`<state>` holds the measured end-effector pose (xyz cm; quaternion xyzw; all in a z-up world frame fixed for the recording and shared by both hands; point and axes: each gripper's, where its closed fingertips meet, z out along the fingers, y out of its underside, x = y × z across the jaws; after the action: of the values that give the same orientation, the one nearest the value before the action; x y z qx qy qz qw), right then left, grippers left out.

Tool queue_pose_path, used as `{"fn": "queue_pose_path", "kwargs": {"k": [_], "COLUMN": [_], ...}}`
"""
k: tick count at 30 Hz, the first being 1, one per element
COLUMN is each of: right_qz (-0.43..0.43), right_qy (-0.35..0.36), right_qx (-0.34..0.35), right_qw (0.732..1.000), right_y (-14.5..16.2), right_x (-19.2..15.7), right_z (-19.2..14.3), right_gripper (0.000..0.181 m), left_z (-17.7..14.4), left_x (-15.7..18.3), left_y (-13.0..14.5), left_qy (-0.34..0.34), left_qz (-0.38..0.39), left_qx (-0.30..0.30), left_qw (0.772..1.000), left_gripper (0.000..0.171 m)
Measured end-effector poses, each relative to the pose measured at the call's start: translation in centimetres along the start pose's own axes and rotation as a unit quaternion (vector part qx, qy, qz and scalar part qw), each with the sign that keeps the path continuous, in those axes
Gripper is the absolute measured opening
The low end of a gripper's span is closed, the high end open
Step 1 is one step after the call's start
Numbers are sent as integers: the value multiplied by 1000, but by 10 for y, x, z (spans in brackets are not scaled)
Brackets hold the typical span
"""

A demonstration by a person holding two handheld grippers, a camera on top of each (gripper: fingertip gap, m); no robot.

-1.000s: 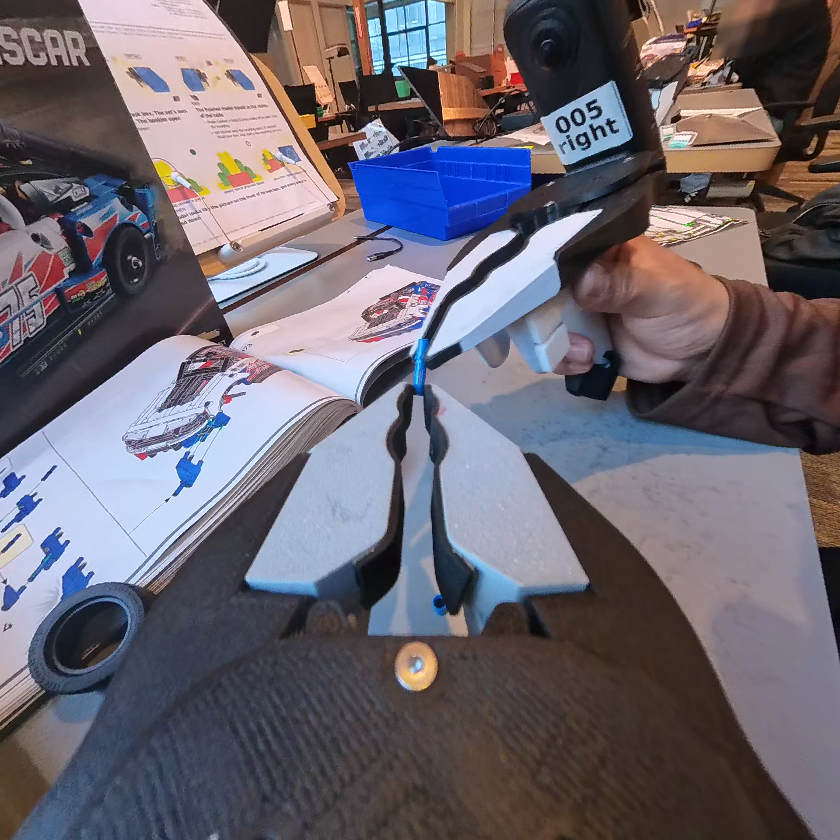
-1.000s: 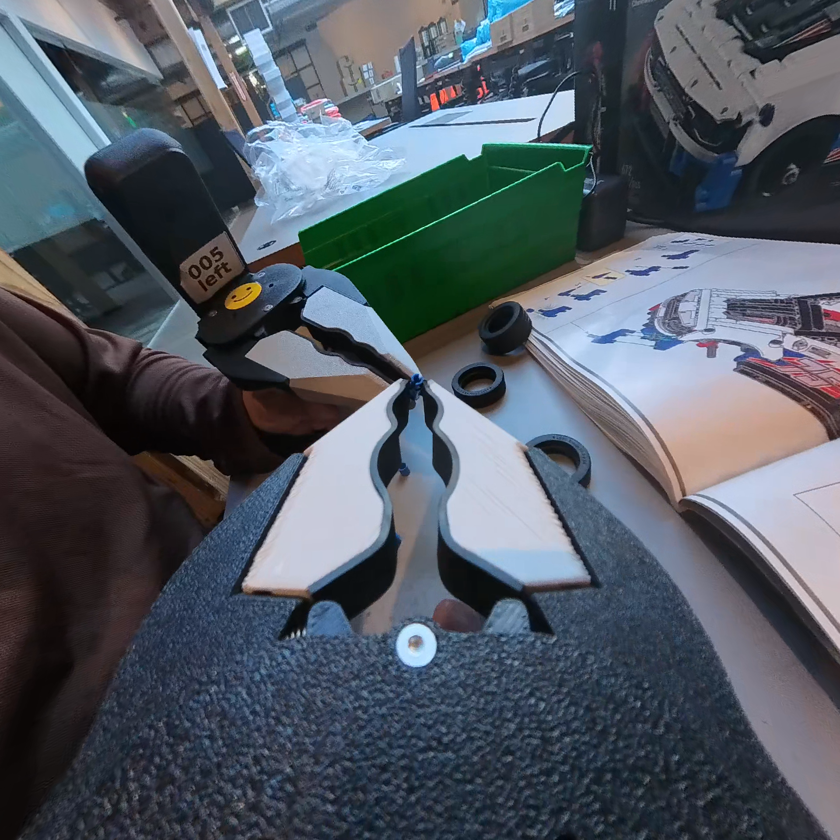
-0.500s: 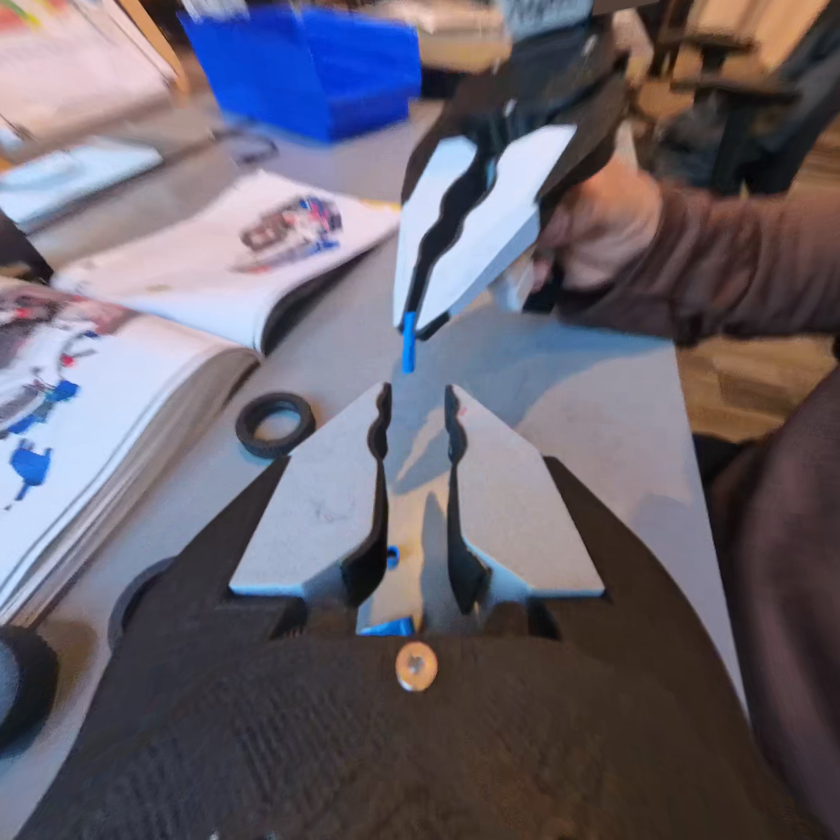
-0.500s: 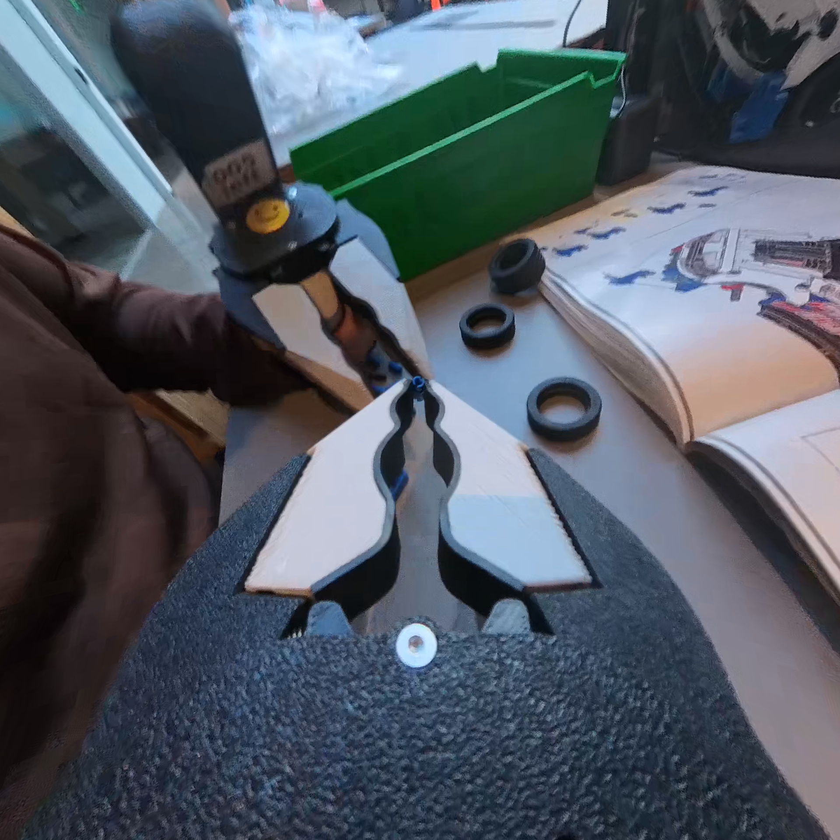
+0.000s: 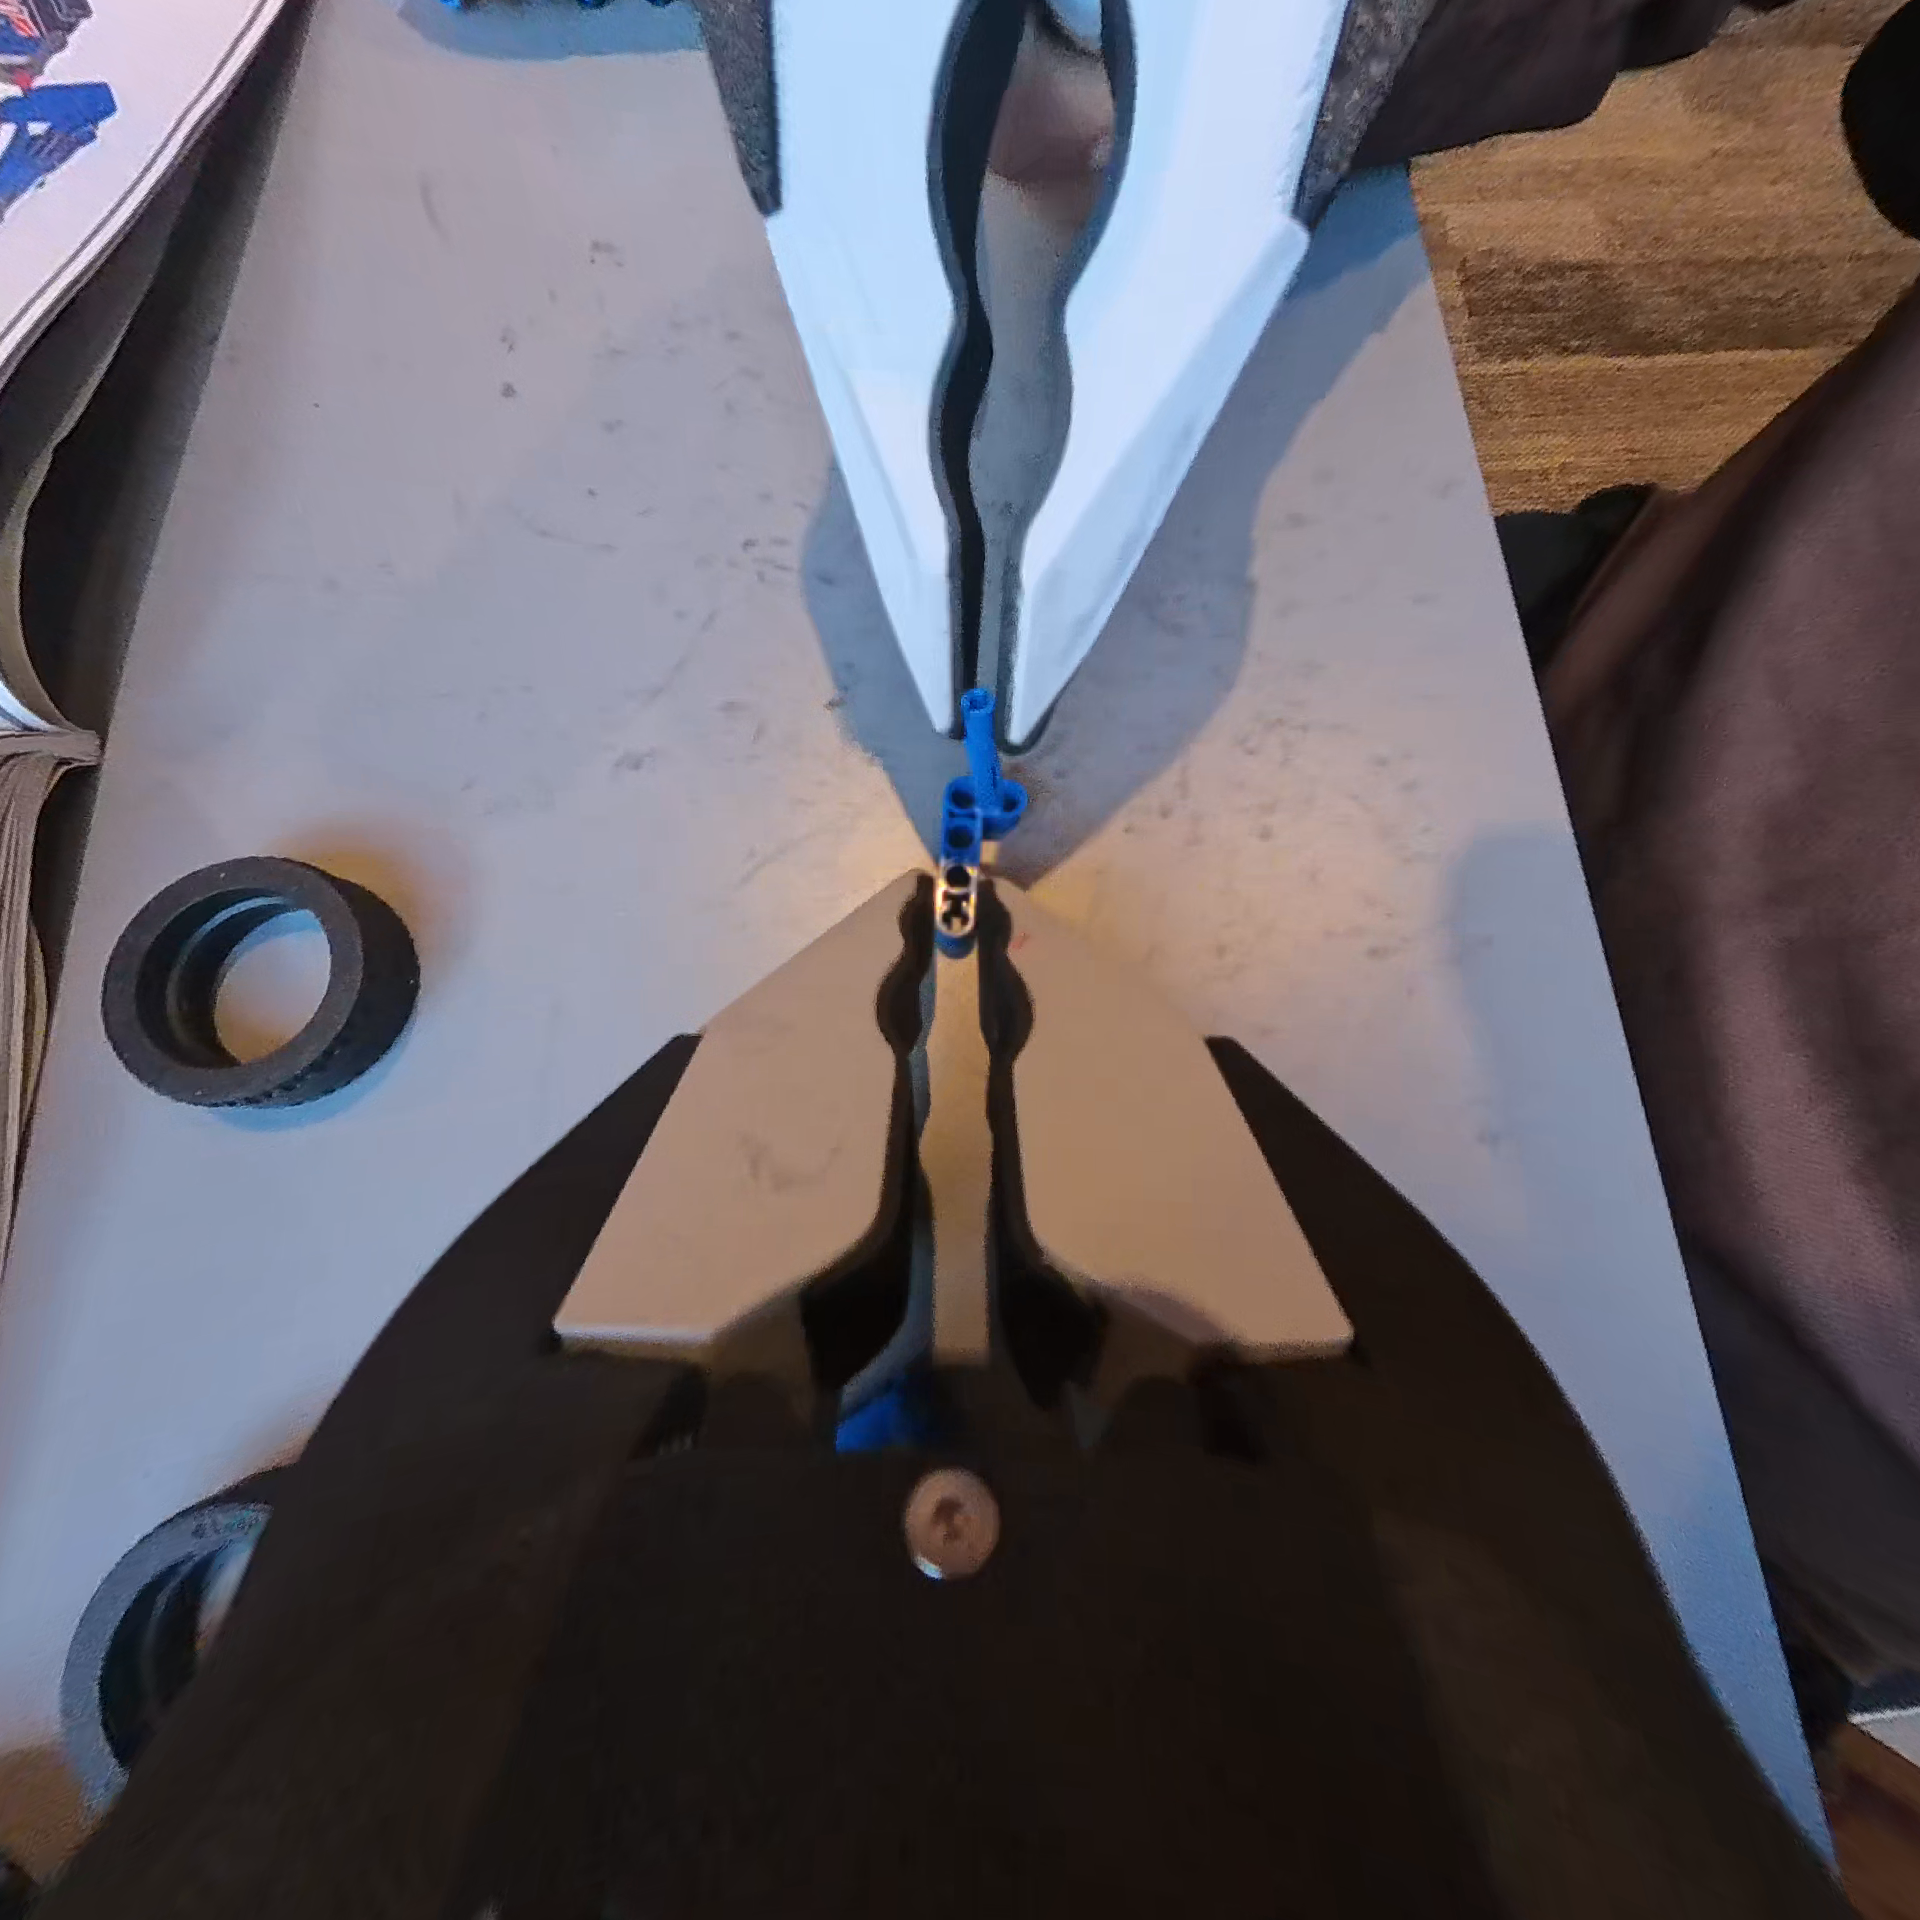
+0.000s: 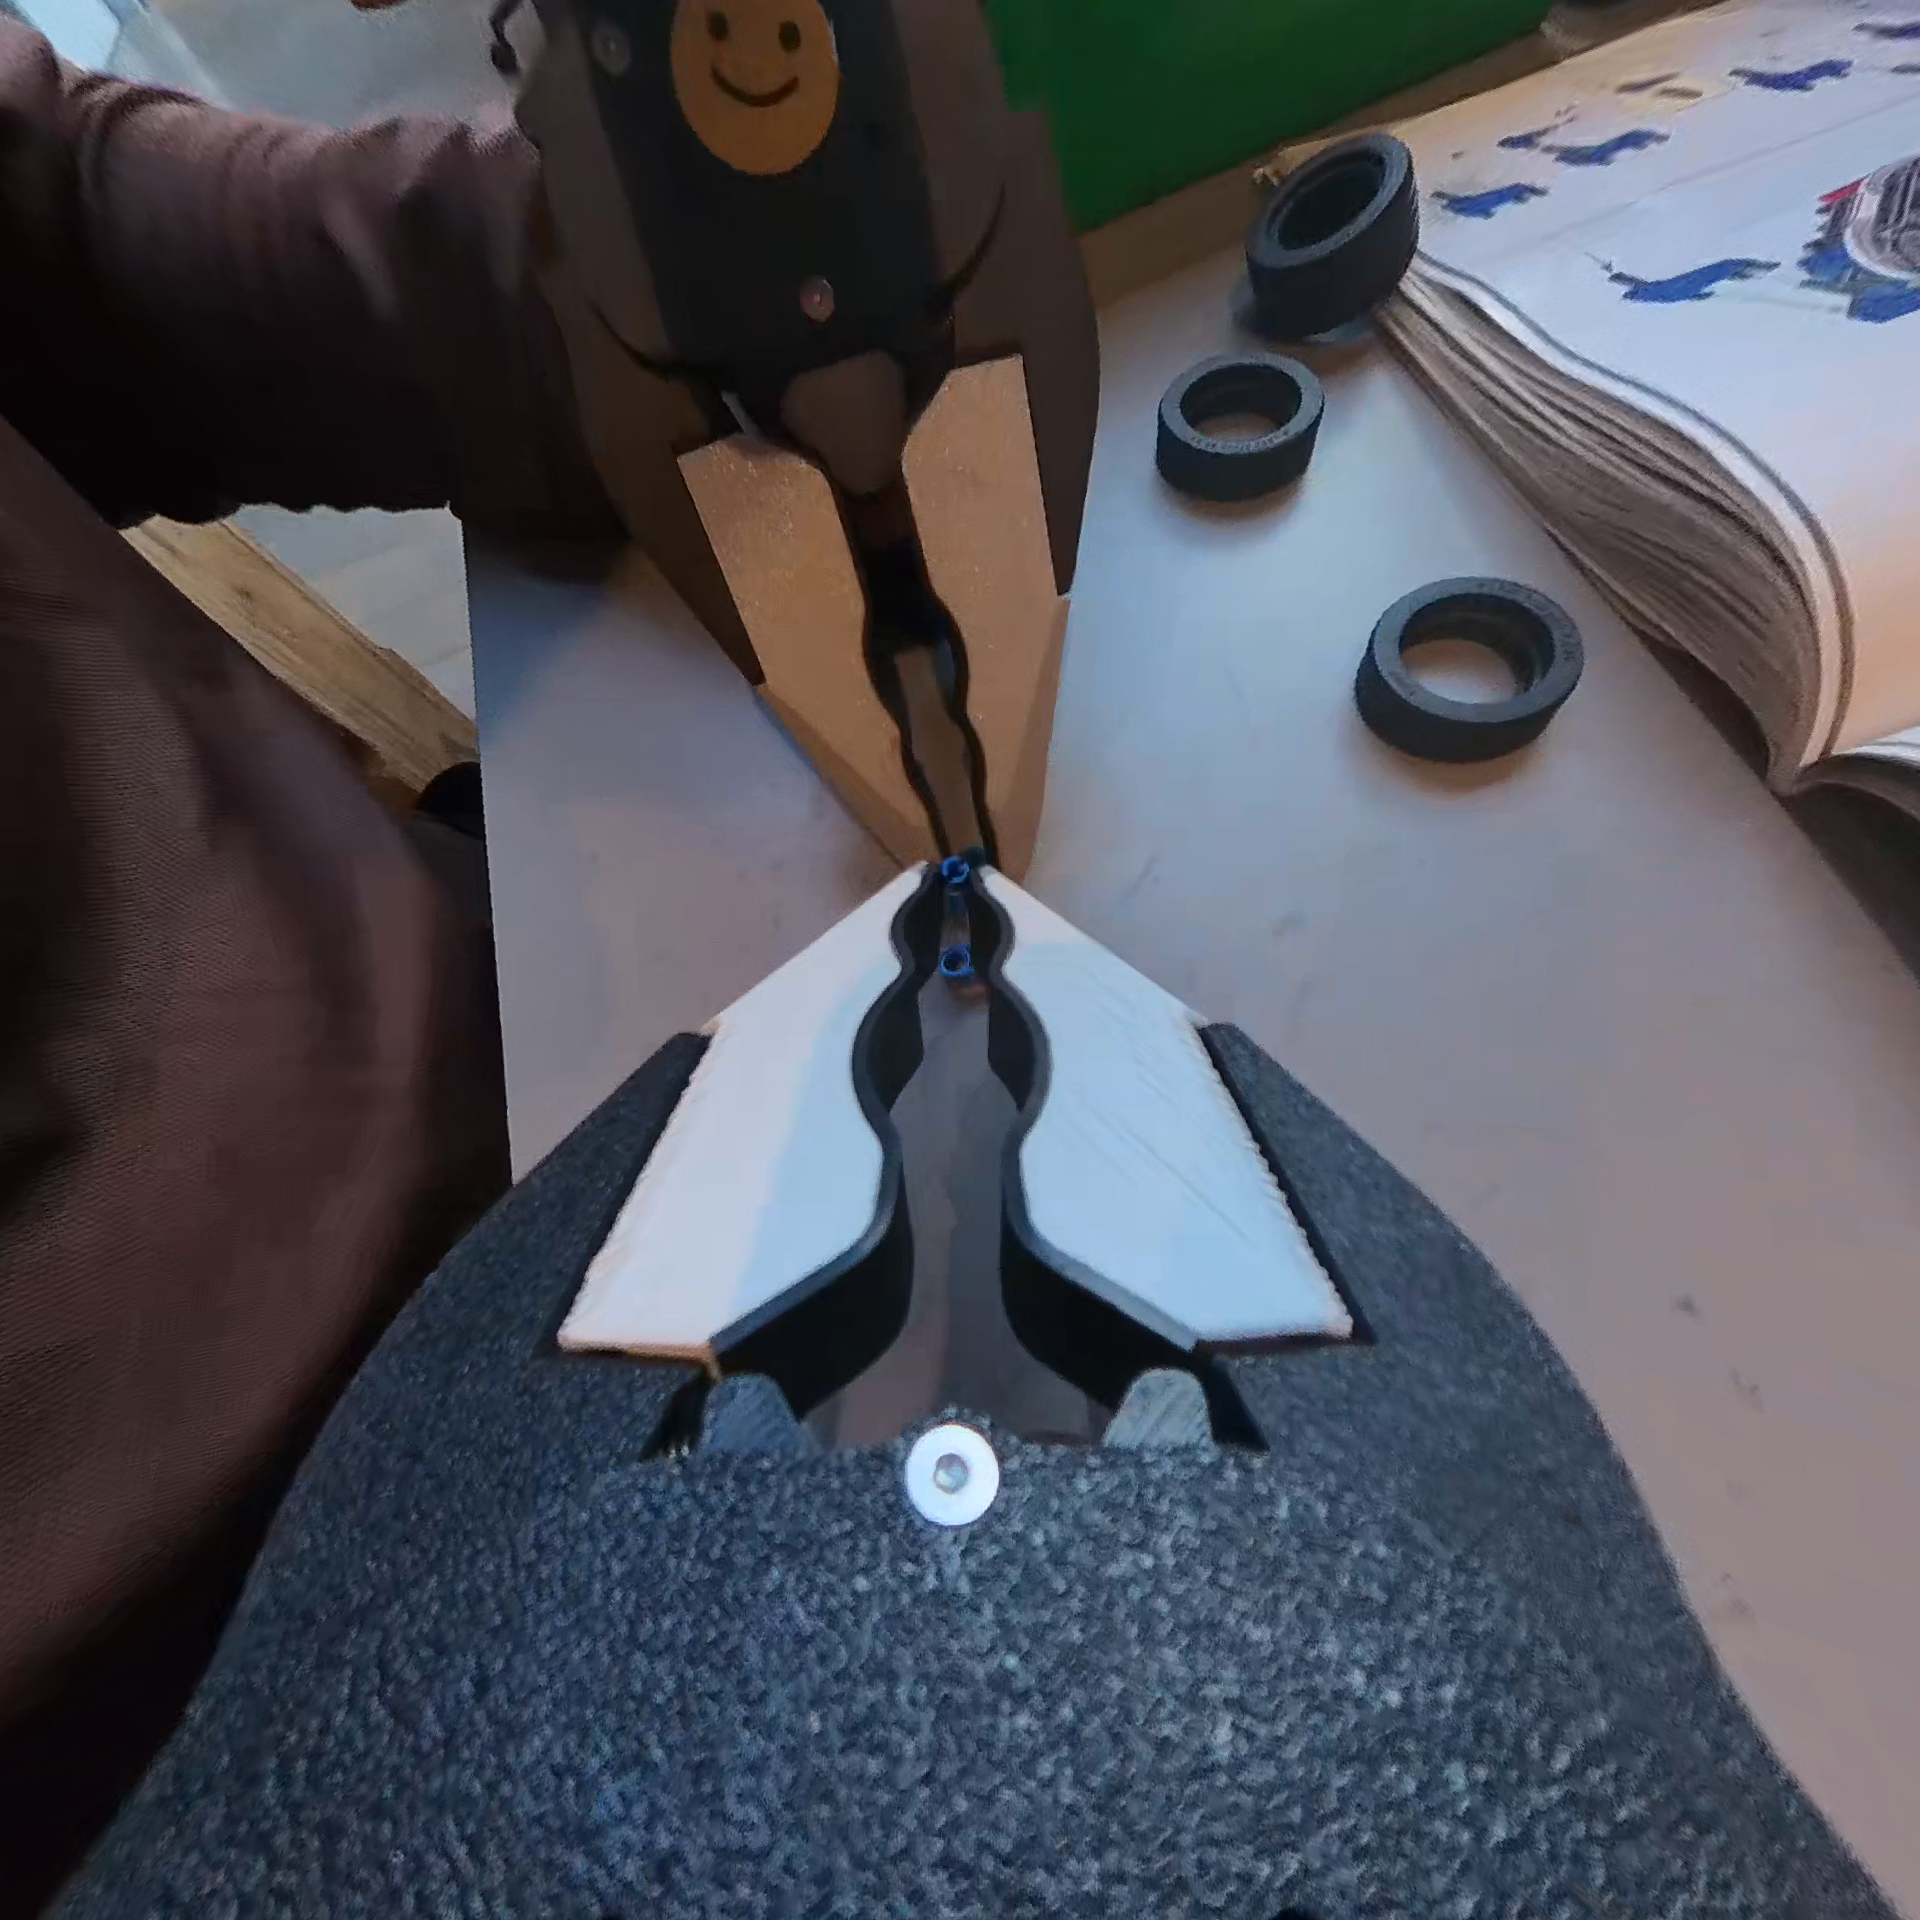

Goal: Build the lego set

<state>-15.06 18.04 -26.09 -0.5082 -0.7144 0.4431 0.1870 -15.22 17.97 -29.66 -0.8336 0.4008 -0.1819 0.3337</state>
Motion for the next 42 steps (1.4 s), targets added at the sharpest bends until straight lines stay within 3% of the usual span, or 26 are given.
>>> {"fn": "queue_pose_path", "kwargs": {"k": [13, 31, 37, 42], "right_qz": [-45, -51, -153, -281], "right_qy": [69, 50, 55, 61], "right_qx": [-57, -92, -141, -174], "right_qw": [995, 993, 976, 942], "right_y": [11, 16, 17, 18], "right_x": [7, 4, 1, 1], "right_z": [4, 4, 2, 4], "right_gripper": [4, 3, 4, 4], "left_z": [0, 1, 1, 2], "left_x": [3, 3, 4, 3], "left_y": [1, 0, -1, -1], "left_qy": [-15, -21, -23, -28], "left_qz": [-1, -3, -2, 0], "left_qx": [-1, 3, 3, 3], "left_qw": [1000, 1000, 1000, 1000], "left_gripper": [5, 4, 5, 5]}}
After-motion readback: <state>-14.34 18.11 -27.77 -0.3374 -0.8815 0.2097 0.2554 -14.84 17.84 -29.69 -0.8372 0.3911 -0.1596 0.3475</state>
